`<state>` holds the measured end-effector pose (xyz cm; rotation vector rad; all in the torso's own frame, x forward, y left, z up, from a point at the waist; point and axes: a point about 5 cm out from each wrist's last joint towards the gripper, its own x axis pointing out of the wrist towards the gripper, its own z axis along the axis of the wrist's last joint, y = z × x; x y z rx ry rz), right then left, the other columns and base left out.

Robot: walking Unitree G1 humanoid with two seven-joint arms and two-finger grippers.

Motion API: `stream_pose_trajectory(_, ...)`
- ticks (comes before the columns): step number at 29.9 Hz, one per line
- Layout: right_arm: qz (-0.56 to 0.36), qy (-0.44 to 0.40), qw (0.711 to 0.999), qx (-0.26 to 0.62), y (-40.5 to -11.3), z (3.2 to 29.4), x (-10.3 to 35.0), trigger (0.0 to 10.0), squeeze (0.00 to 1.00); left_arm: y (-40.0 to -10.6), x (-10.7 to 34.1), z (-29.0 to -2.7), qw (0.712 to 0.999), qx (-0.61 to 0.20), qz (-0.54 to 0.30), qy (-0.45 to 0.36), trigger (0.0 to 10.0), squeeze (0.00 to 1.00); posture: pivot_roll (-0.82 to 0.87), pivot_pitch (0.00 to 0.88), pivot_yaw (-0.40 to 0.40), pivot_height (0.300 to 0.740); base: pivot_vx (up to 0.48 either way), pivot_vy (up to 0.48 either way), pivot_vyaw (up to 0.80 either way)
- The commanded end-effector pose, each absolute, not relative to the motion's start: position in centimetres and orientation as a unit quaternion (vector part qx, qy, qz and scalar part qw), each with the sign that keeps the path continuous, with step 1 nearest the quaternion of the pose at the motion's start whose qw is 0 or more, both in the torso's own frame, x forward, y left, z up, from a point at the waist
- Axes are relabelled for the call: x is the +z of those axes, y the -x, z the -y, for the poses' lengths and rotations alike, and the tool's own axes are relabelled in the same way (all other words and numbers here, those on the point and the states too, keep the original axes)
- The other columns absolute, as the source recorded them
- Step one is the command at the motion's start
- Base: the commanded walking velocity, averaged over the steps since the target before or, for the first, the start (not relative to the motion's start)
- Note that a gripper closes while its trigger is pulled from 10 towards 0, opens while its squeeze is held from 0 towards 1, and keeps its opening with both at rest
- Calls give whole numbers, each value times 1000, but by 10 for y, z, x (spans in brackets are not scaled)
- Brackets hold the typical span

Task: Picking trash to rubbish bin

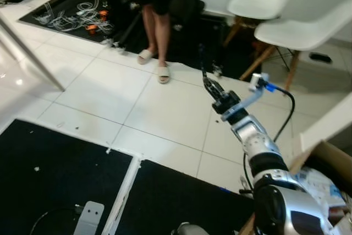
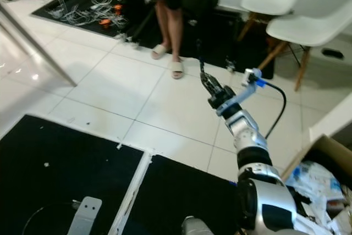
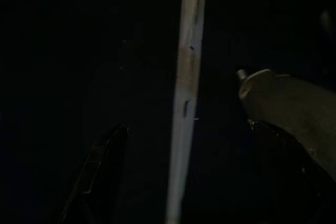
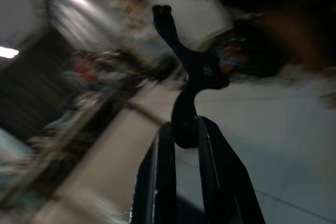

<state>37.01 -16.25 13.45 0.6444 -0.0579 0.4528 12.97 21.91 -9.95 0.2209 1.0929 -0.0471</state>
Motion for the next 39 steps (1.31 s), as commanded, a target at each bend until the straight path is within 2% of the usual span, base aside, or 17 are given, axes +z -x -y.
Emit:
stream_pose_trajectory(1,10,-263,950,167,-374,172,134,10000,0,-125,-101,-220,843,-27,-526,-108,10000,0,99,32,13,740,0,0,-763)
stream_pose_trajectory(4,-10,-232,964,131,-376,179,132,10000,0,-125,-101,-219,843,-27,-525,-108,10000,0,99,32,13,740,0,0,-763)
stream_pose_trajectory(5,-33,-189,978,87,-377,189,129,10000,0,-125,-101,-219,843,-28,-526,-109,10000,0,99,32,13,740,0,0,-763)
stream_pose_trajectory(7,-50,-128,989,57,-376,198,126,10000,0,-124,-101,-219,842,-29,-527,-110,10000,0,99,31,5,740,0,0,-763)
stream_pose_trajectory(13,-92,-69,993,-19,-371,220,114,10000,0,-122,-102,-218,840,-31,-530,-112,10000,0,99,31,5,740,0,0,-763)
stream_pose_trajectory(26,-154,20,981,-121,-358,242,92,10000,0,-122,-102,-217,840,-35,-530,-115,10000,0,101,24,3,740,0,0,-763)
stream_pose_trajectory(39,-278,87,951,-106,-332,245,49,10000,0,-122,-103,-215,839,-35,-530,-116,10000,0,101,30,6,740,0,0,-757)
